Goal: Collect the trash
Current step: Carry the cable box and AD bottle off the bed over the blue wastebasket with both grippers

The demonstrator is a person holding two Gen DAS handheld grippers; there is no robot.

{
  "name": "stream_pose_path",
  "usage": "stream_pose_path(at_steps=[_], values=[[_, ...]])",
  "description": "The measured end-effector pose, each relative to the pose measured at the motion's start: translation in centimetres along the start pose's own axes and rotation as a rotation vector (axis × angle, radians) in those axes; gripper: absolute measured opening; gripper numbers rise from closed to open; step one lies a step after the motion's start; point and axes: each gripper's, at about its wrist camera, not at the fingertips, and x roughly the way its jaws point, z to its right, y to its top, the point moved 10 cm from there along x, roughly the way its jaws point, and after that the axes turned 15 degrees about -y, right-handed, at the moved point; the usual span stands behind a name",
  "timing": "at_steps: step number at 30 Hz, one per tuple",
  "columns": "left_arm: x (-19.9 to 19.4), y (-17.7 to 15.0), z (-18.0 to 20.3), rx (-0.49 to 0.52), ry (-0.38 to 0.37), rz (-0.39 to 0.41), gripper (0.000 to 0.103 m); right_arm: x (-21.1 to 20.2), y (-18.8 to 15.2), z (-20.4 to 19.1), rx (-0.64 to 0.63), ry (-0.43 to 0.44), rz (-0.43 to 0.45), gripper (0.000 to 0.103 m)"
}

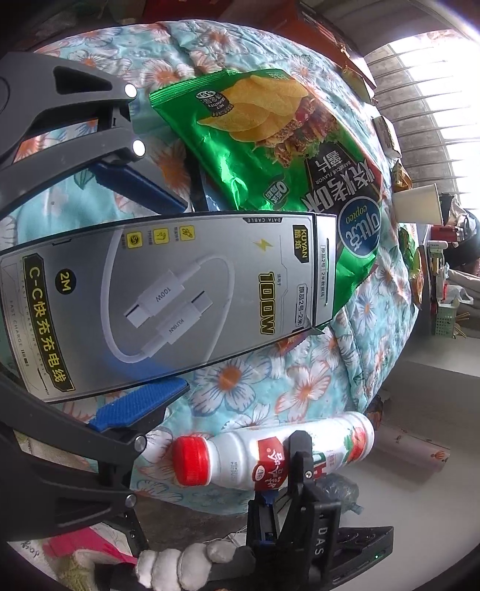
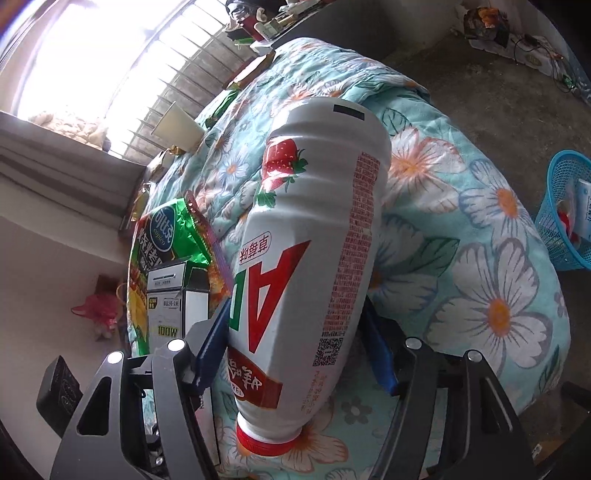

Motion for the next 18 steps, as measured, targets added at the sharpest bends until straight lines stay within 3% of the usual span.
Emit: stream_pose_path(at_steps=[7, 18], values=[[0.6, 0.3, 0.0, 0.012, 0.026, -0.010, 0.085, -0.4, -3.0, -1.7, -0.134, 0.007, -0.066, 0.064], [1.1, 1.0, -0.4, 0.007, 0.063, -0.002, 0.085, 1.2, -2.6, -3.0, -0.089, -0.078, 0.030, 0.072]])
